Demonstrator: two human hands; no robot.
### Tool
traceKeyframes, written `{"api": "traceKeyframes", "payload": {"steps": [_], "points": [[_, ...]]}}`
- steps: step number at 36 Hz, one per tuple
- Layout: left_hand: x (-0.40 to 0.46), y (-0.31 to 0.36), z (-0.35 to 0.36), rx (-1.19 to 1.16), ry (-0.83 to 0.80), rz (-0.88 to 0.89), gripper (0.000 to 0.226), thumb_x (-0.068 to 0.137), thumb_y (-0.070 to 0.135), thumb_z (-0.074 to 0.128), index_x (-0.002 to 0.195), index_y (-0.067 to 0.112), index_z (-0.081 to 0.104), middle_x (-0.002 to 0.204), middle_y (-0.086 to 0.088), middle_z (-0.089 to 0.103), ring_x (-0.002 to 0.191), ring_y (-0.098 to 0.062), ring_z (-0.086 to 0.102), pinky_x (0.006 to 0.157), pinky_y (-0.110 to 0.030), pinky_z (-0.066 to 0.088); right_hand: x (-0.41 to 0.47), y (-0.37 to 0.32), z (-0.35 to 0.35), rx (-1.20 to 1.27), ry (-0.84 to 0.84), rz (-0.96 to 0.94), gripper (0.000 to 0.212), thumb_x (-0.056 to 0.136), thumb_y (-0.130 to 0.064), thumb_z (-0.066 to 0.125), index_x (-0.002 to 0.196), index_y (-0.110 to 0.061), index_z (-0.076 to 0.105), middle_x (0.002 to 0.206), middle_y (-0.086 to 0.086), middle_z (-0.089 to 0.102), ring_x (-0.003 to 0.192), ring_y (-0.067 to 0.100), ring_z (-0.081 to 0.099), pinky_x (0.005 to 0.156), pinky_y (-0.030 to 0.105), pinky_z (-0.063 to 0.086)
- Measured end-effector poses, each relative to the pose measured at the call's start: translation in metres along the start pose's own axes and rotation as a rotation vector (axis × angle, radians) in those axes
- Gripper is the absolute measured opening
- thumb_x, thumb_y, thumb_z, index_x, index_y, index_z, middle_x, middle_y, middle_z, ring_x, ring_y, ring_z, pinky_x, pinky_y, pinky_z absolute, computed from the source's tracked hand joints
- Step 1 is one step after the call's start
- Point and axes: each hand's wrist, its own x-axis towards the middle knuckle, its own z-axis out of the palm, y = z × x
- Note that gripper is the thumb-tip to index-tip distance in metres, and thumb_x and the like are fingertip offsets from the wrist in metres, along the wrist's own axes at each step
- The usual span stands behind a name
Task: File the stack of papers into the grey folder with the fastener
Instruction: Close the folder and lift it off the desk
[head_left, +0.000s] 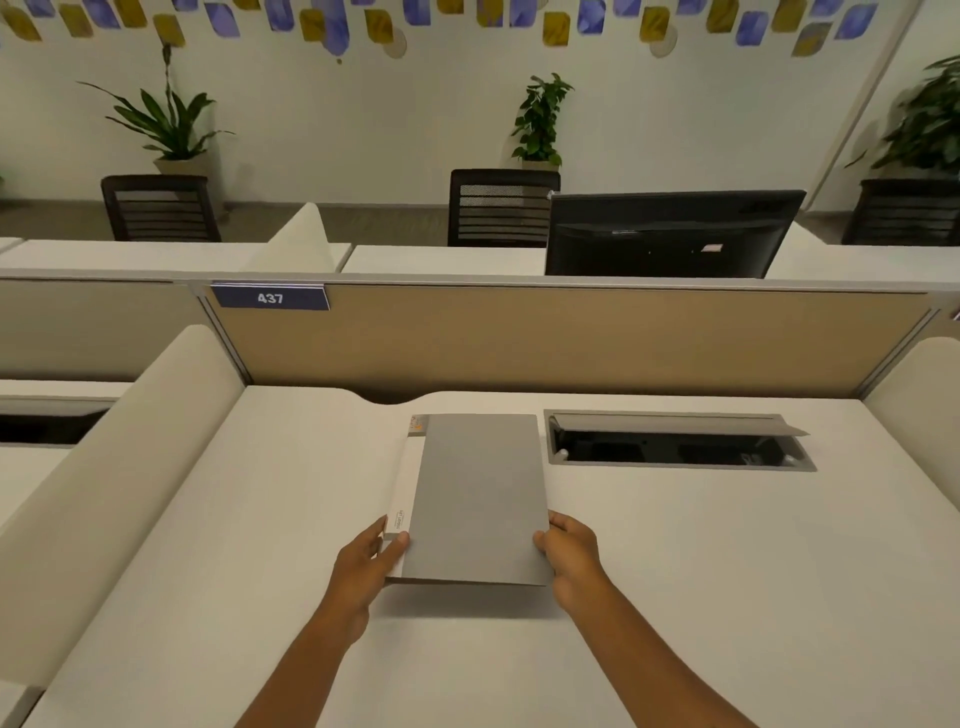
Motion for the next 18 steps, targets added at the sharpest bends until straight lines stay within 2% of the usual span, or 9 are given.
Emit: {"api": "traceKeyframes", "payload": {"steps": [2,5,7,10,12,14,16,18], "points": [[0.017,0.001,0.003,0.004,0.009,-0.006,0.031,0.094,0.027,0.076,0.121,0.040,0.068,0.110,0.014,0.079,0.097,-0.010,0.077,0.073,-0.030,0.063,0.013,-0.005,0.006,-0.001,0.007,0.005,0.045,0.085,0.016,0.055,0.091,-0.024,0.077,0.098,-0.002,0.079,0.094,0.022,0.074,0.068,0.025,0.062],[0.041,0.001,0.007,0.014,0.018,-0.018,0.047,0.094,0.027,0.076,0.139,0.027,0.062,0.120,0.007,0.076,0.109,-0.019,0.072,0.092,-0.043,0.061,0.031,-0.010,0.016,-0.001,0.026,0.014,0.044,0.085,0.016,0.056,0.089,-0.022,0.077,0.095,-0.001,0.079,0.090,0.022,0.074,0.058,0.022,0.060],[0.055,0.000,0.010,0.020,0.030,-0.026,0.053,0.093,0.027,0.076,0.144,0.024,0.058,0.129,0.002,0.072,0.117,-0.024,0.069,0.096,-0.043,0.057,0.041,-0.013,0.021,0.000,0.041,0.018,0.042,0.085,0.016,0.057,0.088,-0.020,0.078,0.095,0.000,0.079,0.088,0.022,0.074,0.055,0.021,0.058],[0.073,0.002,0.016,0.028,0.054,-0.017,0.046,0.094,0.028,0.075,0.138,0.029,0.060,0.128,0.005,0.069,0.116,-0.020,0.066,0.091,-0.036,0.053,0.058,-0.018,0.029,-0.004,0.056,0.014,0.040,0.085,0.015,0.058,0.086,-0.020,0.078,0.094,-0.001,0.078,0.087,0.021,0.073,0.057,0.021,0.058],[0.079,0.006,0.021,0.079,0.062,0.014,0.021,0.096,0.028,0.073,0.112,0.039,0.066,0.117,0.013,0.068,0.108,-0.013,0.065,0.085,-0.032,0.052,0.065,-0.021,0.032,-0.010,0.064,0.005,0.041,0.085,0.015,0.059,0.082,-0.022,0.077,0.092,-0.004,0.078,0.087,0.019,0.072,0.055,0.018,0.057],[0.088,0.007,0.025,0.134,0.067,0.043,0.016,0.098,0.028,0.070,0.099,0.043,0.064,0.111,0.016,0.066,0.102,-0.008,0.063,0.081,-0.029,0.051,0.073,-0.024,0.036,-0.012,0.063,-0.006,0.043,0.085,0.015,0.059,0.082,-0.024,0.076,0.092,-0.005,0.077,0.087,0.019,0.073,0.054,0.016,0.056],[0.094,0.009,0.028,0.201,0.077,0.069,0.012,0.100,0.028,0.067,0.108,0.034,0.062,0.115,0.010,0.063,0.100,-0.014,0.063,0.074,-0.023,0.052,0.078,-0.026,0.038,-0.034,0.060,-0.025,0.044,0.085,0.015,0.058,0.085,-0.026,0.076,0.094,-0.006,0.077,0.089,0.017,0.072,0.057,0.015,0.056],[0.106,0.007,0.030,0.278,0.089,0.101,0.021,0.101,0.027,0.065,0.121,0.024,0.059,0.119,0.005,0.061,0.099,-0.016,0.062,0.067,-0.014,0.050,0.087,-0.026,0.042,-0.079,0.056,-0.039,0.042,0.087,0.014,0.058,0.092,-0.024,0.074,0.098,-0.005,0.076,0.090,0.016,0.070,0.061,0.016,0.056]]}}
